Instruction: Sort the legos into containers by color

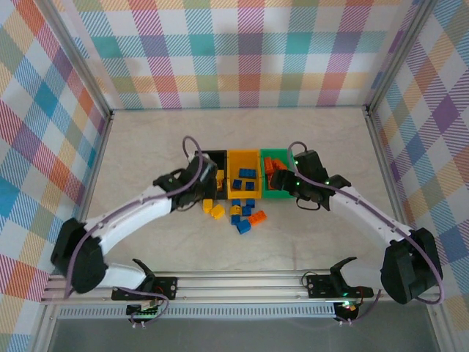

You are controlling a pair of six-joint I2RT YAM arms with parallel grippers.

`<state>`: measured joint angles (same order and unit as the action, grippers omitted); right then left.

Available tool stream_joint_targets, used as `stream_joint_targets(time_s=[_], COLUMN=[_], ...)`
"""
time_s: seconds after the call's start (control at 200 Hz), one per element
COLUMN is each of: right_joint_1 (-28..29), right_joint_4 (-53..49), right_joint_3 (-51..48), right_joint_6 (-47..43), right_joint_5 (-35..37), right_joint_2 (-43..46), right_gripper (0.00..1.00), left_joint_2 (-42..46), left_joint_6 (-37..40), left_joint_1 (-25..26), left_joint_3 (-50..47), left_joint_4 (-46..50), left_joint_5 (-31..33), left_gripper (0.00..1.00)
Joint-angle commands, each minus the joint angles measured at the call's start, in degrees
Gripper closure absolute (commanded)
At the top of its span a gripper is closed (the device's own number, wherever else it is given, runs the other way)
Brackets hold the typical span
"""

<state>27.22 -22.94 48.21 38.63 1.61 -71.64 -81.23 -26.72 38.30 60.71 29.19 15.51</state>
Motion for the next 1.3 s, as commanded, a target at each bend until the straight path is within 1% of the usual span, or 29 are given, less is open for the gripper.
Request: stream_joint_targets(time_s=[0.0,0.115,0.19,0.24,0.285,0.32,0.43,0.495,0.58,0.68,0.82,0.94,1.03,1.145,1.295], right_joint_1=[0.7,1.6,2.5,3.3,4.3,5.3,10.3,13.7,18.0,19.5,19.6,19.6,19.6,19.7,19.5], right_joint_4=[0.5,0.2,0.0,0.0,0.0,0.0,0.7,1.5,1.9,2.2,4.7,4.0,1.6,-2.0,-7.0], right_joint_3=[-2.2,-4.2,-5.3,-5.7,-6.0,-6.2,-6.3,-6.0,-4.8,-3.4,-3.3,-2.3,-1.6,-4.0,-8.6], right_joint_6=[1.0,0.9,0.8,0.4,0.1,-0.2,0.0,0.4,0.5,2.3,7.3,9.3,10.5,12.7,13.7], right_joint_5=[-1.2,-1.4,-1.6,-2.2,-2.6,-2.7,-2.5,-1.8,1.3,4.3,8.7,10.8,12.0,13.6,16.7], right_joint_2=[2.0,3.7,4.5,4.7,4.8,4.8,3.3,1.3,-2.2,-6.8,-11.3,-15.4,-17.8,-16.3,-7.9], right_gripper=[0.21,0.21,0.21,0.21,0.21,0.2,0.2,0.19,0.19,0.19,0.2,0.24,0.3,0.36,0.37], left_joint_2=[-9.0,-16.3,-19.9,-21.8,-22.6,-22.7,-19.5,-15.9,-10.3,-2.7,7.7,14.9,18.5,22.7,27.2], left_joint_6=[0.7,-0.6,-1.2,-1.5,-1.5,-1.6,-2.1,-2.4,-2.8,-4.1,-6.4,-9.1,-10.3,-10.9,-12.2], left_joint_1=[-2.4,-4.7,-5.7,-6.0,-6.1,-6.1,-5.9,-5.4,-4.4,-2.4,1.1,1.9,1.9,1.9,1.9], left_joint_3=[7.1,14.5,18.2,20.4,21.7,22.4,22.4,21.4,18.8,13.6,3.7,-4.7,-8.6,-12.5,-17.1], left_joint_4=[0.9,2.2,3.2,4.1,4.6,4.7,3.9,3.0,1.9,-0.1,-1.4,-2.1,-1.5,-0.3,-0.2], left_joint_5=[-1.7,-1.5,-1.5,-1.2,-1.4,-1.7,-4.1,-5.2,-7.3,-9.4,-7.8,-7.6,-7.4,-7.0,-8.4], left_gripper=[0.66,0.66,0.62,0.53,0.41,0.33,0.13,0.05,0.0,0.0,0.0,0.0,0.0,0.0,0.0])
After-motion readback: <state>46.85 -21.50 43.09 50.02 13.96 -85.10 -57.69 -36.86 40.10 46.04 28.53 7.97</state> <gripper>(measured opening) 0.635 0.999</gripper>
